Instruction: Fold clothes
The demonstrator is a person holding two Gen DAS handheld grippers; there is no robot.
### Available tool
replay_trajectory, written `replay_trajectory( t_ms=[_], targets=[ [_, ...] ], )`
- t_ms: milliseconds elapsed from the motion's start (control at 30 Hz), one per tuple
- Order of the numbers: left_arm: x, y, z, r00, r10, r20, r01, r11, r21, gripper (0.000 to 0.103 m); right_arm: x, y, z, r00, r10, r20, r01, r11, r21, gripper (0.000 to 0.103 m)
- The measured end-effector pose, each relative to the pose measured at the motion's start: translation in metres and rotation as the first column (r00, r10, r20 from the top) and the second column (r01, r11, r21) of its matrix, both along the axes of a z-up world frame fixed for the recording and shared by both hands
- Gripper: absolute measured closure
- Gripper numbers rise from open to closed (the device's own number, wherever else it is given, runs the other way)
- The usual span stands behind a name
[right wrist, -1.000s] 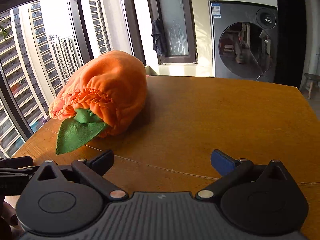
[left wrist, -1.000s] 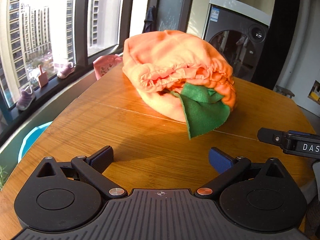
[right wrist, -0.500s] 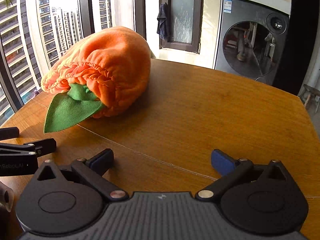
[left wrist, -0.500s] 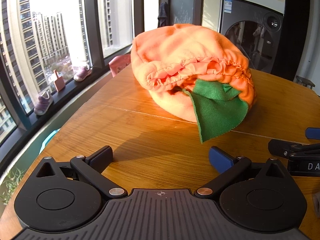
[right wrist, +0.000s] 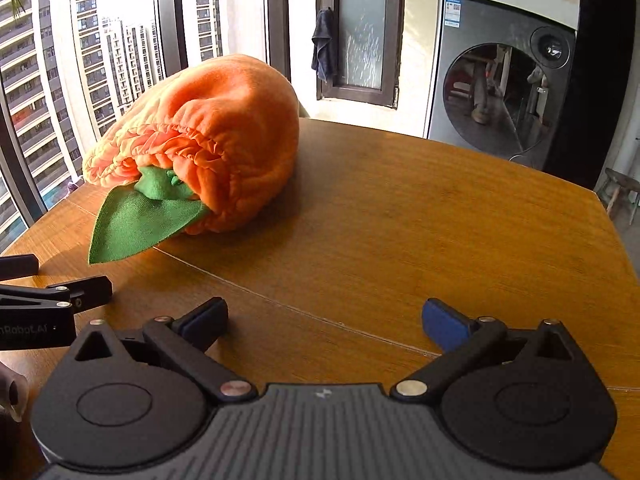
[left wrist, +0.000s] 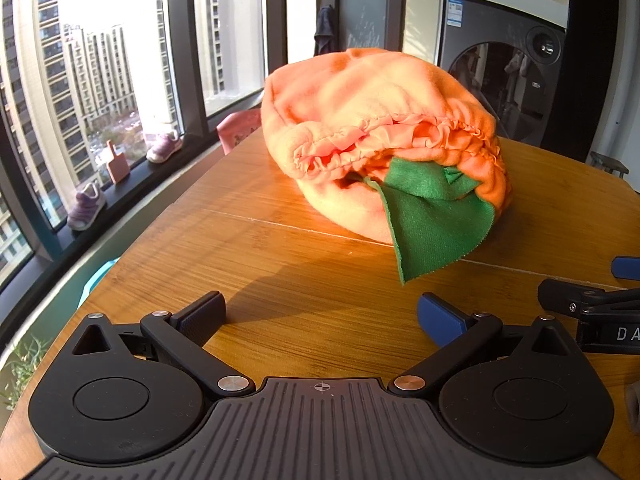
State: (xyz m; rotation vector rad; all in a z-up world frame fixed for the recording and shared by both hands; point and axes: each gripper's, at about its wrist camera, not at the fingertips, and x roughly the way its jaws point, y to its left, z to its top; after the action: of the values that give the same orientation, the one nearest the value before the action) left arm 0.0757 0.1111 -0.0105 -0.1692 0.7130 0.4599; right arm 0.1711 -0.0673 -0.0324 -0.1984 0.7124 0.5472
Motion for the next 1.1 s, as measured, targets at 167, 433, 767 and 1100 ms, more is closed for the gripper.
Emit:
replay_trajectory(
  t_ms=[167, 433, 767, 1100],
  targets=[
    [0.0003, 0.0005, -0.0001, 1.0, 0.0, 0.001, 0.0, 1.0, -0.001, 0.0, -0.0001, -0.0009, 0.0003, 1.0, 0.0, 0.0, 0.0, 1.0, 0.0, 0.0],
    [0.0004, 0.001, -0.0001, 1.0, 0.0, 0.001, 0.0, 1.0, -0.001, 0.0, 0.0001, -0.0022, 0.0007, 1.0, 0.001, 0.0, -0.001, 1.0, 0.001, 0.0],
    [-0.0003, -0.0008, 0.0006, 1.0, 0.0, 0.002, 0.0, 1.0, -0.002, 0.0, 0.0004, -0.0044, 0.001, 1.0, 0.002, 0.0, -0.002, 1.0, 0.001, 0.0],
    [-0.0005, -0.0034, 0.0011, 1.0, 0.0, 0.002, 0.0, 1.0, -0.002, 0.0, 0.0012, -0.0063, 0.0017, 1.0, 0.0, 0.0, 0.0, 1.0, 0.001, 0.0]
  ],
)
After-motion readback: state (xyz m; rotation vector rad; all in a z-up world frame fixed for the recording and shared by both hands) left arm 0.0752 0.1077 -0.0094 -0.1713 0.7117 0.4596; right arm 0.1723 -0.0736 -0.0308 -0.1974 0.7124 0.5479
